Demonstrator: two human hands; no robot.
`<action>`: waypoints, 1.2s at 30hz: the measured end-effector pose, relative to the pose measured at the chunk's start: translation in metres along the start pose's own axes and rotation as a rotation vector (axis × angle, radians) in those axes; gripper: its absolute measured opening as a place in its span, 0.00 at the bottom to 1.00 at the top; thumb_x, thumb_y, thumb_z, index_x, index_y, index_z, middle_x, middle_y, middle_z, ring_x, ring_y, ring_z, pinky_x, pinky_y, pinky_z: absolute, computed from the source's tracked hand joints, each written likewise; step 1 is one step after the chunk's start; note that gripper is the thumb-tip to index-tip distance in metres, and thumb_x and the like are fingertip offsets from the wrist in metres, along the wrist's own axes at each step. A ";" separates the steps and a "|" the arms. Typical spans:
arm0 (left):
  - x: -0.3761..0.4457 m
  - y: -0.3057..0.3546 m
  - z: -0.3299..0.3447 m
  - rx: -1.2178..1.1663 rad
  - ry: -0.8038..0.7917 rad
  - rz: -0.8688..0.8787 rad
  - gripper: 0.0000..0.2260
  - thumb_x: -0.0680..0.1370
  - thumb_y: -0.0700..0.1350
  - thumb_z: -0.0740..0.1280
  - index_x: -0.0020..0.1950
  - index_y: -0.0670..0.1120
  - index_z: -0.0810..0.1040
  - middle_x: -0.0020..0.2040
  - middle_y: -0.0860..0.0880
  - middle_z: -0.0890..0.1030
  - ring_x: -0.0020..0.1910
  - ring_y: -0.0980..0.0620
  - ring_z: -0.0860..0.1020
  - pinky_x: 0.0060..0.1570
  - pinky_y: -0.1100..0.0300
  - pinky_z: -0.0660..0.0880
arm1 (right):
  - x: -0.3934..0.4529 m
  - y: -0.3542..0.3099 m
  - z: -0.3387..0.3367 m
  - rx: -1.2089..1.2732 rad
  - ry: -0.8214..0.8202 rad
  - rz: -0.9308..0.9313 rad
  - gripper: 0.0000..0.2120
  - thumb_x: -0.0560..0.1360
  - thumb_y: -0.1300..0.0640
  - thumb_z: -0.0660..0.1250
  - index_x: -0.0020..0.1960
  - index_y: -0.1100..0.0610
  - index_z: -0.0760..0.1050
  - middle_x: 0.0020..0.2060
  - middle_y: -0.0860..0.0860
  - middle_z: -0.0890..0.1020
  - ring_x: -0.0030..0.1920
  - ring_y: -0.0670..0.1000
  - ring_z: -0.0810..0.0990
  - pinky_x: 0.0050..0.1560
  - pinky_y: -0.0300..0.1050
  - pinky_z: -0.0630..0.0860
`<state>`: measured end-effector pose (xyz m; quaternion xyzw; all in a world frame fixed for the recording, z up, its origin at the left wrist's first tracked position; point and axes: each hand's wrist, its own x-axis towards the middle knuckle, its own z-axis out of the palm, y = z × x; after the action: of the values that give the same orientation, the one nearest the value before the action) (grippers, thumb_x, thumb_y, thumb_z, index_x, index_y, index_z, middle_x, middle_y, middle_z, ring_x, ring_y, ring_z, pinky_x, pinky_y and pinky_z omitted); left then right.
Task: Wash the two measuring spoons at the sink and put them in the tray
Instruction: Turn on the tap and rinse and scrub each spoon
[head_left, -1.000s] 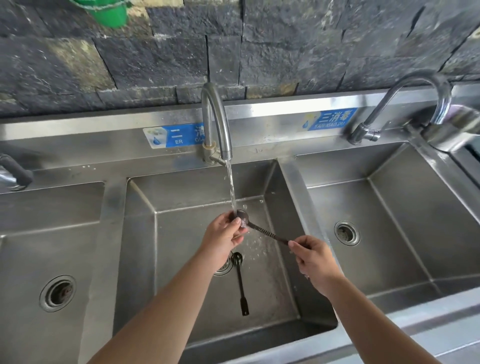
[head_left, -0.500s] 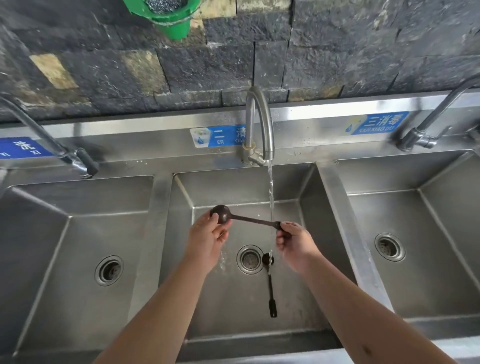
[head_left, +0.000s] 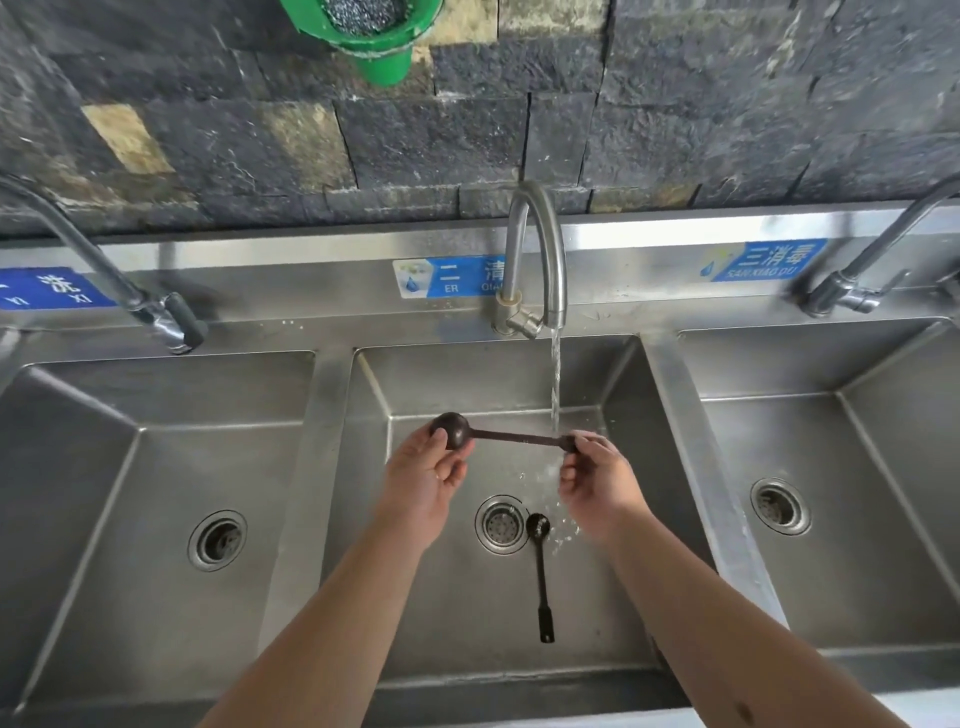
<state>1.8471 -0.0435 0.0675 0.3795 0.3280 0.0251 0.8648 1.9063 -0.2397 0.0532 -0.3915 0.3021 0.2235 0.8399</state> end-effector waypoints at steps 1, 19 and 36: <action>0.004 -0.005 0.005 0.008 -0.019 -0.015 0.07 0.79 0.38 0.63 0.55 0.44 0.77 0.45 0.46 0.86 0.46 0.49 0.84 0.43 0.59 0.74 | -0.001 -0.004 -0.006 0.010 0.017 -0.021 0.12 0.77 0.67 0.60 0.39 0.56 0.77 0.26 0.53 0.77 0.22 0.47 0.72 0.24 0.34 0.69; 0.017 -0.055 0.076 0.252 -0.237 -0.287 0.07 0.80 0.44 0.61 0.54 0.49 0.78 0.48 0.45 0.82 0.46 0.47 0.81 0.41 0.56 0.75 | -0.065 -0.066 -0.080 -0.341 -0.018 -0.327 0.10 0.78 0.64 0.64 0.48 0.53 0.82 0.35 0.55 0.84 0.32 0.50 0.82 0.32 0.38 0.76; 0.009 -0.166 0.216 0.410 -0.223 -0.217 0.16 0.77 0.29 0.57 0.56 0.46 0.77 0.47 0.44 0.80 0.36 0.50 0.81 0.27 0.68 0.71 | -0.090 -0.149 -0.205 -1.308 0.270 -0.426 0.08 0.74 0.56 0.66 0.46 0.43 0.77 0.31 0.41 0.85 0.27 0.44 0.80 0.29 0.35 0.74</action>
<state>1.9467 -0.2971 0.0585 0.5099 0.2675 -0.1769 0.7983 1.8649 -0.5031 0.0883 -0.8916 0.1239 0.1392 0.4128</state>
